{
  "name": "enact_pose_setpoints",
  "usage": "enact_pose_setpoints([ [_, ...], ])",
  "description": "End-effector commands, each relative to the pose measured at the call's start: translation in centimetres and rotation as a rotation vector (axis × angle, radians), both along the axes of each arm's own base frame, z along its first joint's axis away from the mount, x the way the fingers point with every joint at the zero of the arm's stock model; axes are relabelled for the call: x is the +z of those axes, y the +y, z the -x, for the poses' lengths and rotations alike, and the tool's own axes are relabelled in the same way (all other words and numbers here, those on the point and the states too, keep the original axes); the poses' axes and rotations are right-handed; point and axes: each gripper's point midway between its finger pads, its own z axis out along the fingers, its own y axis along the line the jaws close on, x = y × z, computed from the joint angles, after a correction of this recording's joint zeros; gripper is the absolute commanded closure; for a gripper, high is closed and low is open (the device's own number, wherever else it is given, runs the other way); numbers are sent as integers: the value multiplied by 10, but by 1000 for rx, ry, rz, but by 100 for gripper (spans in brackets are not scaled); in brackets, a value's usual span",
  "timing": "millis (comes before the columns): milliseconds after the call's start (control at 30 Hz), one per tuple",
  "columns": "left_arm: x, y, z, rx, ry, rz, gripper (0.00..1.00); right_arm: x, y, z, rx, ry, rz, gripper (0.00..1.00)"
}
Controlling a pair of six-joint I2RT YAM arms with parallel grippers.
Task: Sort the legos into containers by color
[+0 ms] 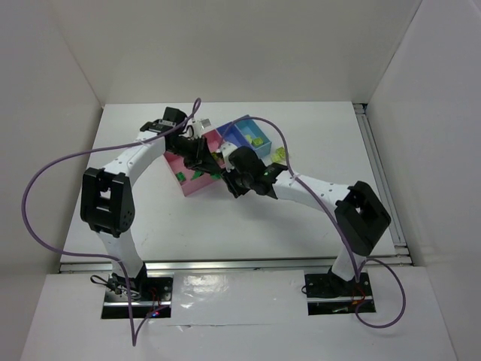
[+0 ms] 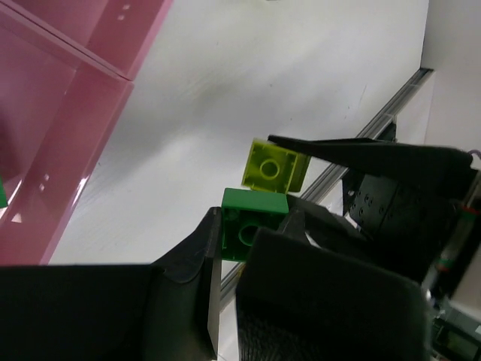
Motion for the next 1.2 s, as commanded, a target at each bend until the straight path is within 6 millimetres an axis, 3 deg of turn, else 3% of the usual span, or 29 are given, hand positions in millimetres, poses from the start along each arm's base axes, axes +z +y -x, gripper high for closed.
enact_pose_setpoints([
  [0,7,4,-10,32,-9,27,100,29,-14,-9,-84,-62,-57,77],
  [167,3,15,-20,113,-11,-33,100,36,-32,-10,-139,-78,-64,77],
  [200,-8,30,-29,187,-23,-131,100,30,-36,-8,-146,-70,-45,77],
  [233,-3,42,-36,270,-34,-174,100,36,-41,-12,-172,-80,-56,77],
  [300,-13,73,-51,420,-70,-340,100,37,-50,-16,-195,-83,-59,77],
  [467,-24,95,-71,523,-48,-432,100,37,-62,-19,-230,-67,-78,77],
  [500,-32,96,-80,526,-34,-453,94,37,-61,-16,-220,-60,-84,77],
  [533,-36,96,-79,520,-9,-465,60,36,-63,-18,-222,-55,-89,77],
  [567,-39,97,-80,497,-9,-479,38,36,-62,-17,-217,-37,-107,77],
  [633,-39,90,-80,451,-5,-477,6,36,-61,-17,-201,-19,-125,77],
  [700,-28,88,-81,419,-44,-464,0,40,-58,-14,-156,43,-187,77],
  [800,5,76,-78,346,-140,-377,4,53,-52,-10,-67,120,-288,77],
  [833,20,60,-65,274,-159,-274,7,54,-55,-12,-61,144,-304,77],
  [900,44,36,-56,134,-252,-120,12,59,-50,-5,5,205,-362,77],
  [933,53,16,-36,30,-235,23,12,63,-50,-2,25,225,-383,77],
  [1000,70,0,-23,-69,-276,161,12,72,-46,4,96,277,-450,77],
  [1167,77,-25,15,-246,-212,439,17,84,-35,22,236,379,-542,76],
])
